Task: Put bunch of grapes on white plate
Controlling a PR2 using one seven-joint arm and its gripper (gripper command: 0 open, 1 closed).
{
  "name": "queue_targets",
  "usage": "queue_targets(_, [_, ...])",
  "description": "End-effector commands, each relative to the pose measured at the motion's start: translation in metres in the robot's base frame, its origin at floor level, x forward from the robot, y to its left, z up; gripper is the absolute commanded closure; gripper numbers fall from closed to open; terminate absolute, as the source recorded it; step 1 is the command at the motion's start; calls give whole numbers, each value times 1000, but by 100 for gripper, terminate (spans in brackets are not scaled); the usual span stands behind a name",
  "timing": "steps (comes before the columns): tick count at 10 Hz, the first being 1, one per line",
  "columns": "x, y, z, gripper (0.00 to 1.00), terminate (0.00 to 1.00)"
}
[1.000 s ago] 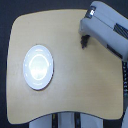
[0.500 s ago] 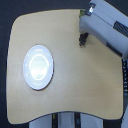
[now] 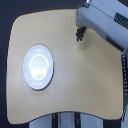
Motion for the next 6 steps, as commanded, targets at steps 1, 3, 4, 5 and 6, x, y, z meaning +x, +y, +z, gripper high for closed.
queue_targets(1, [-6,30,83,100,0])
queue_targets(3, [-21,47,86,100,0])
queue_targets(4, [-28,61,82,100,0])
queue_targets(5, [-37,79,78,100,0])
queue_targets(6, [-53,112,70,100,0])
